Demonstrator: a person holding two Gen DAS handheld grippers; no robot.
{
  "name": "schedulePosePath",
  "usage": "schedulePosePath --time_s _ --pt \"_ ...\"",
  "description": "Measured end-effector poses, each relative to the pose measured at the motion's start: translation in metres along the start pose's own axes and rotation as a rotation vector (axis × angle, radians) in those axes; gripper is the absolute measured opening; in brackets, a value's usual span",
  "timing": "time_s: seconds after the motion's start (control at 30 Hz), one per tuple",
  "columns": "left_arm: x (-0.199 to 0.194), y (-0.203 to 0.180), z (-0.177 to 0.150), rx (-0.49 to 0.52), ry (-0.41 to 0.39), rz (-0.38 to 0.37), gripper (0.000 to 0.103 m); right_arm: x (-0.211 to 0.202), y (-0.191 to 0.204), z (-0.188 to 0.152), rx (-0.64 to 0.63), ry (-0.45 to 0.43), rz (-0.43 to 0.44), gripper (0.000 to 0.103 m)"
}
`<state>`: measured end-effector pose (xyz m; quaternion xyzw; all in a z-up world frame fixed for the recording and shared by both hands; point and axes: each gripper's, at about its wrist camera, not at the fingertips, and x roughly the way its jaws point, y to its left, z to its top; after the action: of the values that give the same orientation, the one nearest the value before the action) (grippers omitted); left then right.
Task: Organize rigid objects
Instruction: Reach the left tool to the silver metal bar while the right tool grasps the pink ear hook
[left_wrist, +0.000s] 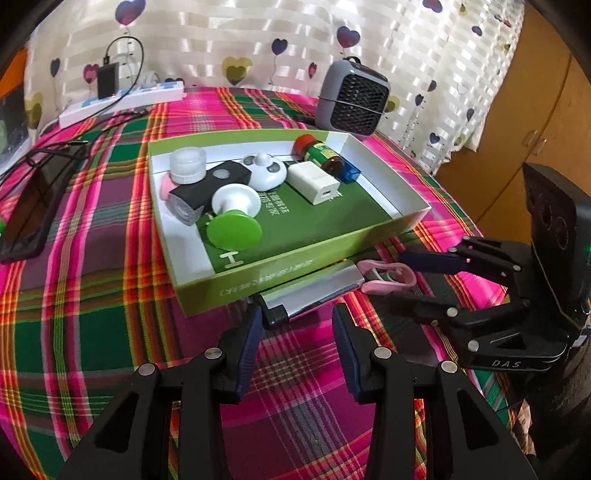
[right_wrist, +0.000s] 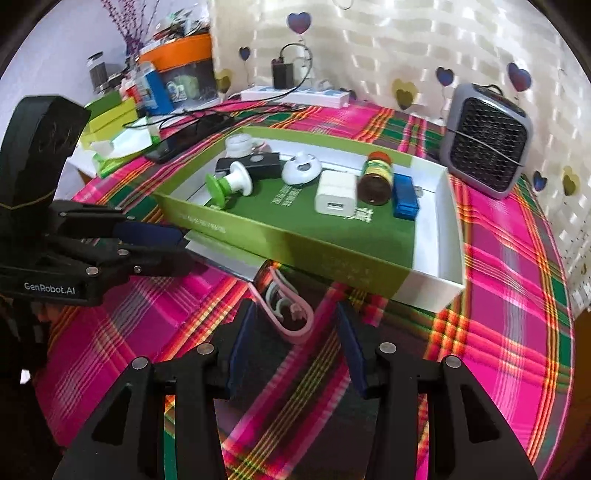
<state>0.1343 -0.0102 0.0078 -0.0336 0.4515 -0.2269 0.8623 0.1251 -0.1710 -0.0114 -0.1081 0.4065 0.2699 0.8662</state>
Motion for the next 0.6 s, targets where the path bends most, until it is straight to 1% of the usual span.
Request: schedulePosePath --time_s 0.03,0.1,0.27,0.47,0.5,0.6 --pt "0.0003 -0.0009 -0.0001 0.004 0.001 -0.001 0.038 0.0015 0.0003 0.0002 -0.004 0.008 0.022 0.046" --pt "0.0003 -0.0019 0.0 0.008 0.002 -0.002 0.038 0.0037 0.0011 0.0003 -0.013 0.015 0.035 0.046" --pt "-0.0006 -0.0047 -0.002 0.021 0.005 -0.015 0.038 0.0081 0.006 0.0024 -0.054 0.031 0.03 0.046" --pt "-0.0018 -0.0062 -0.0044 0.026 0.007 -0.02 0.038 0.0086 0.0052 0.0027 -0.044 0.024 0.019 0.046" --pt "-0.0021 -0.0068 -0.0049 0.027 0.008 -0.021 0.038 0.0082 0.0047 0.0024 -0.04 0.022 0.015 0.045" --pt "-0.0023 -0.0092 -0.0058 0.037 0.01 -0.025 0.038 0.0058 0.0024 0.0005 -0.026 0.018 0.002 0.034"
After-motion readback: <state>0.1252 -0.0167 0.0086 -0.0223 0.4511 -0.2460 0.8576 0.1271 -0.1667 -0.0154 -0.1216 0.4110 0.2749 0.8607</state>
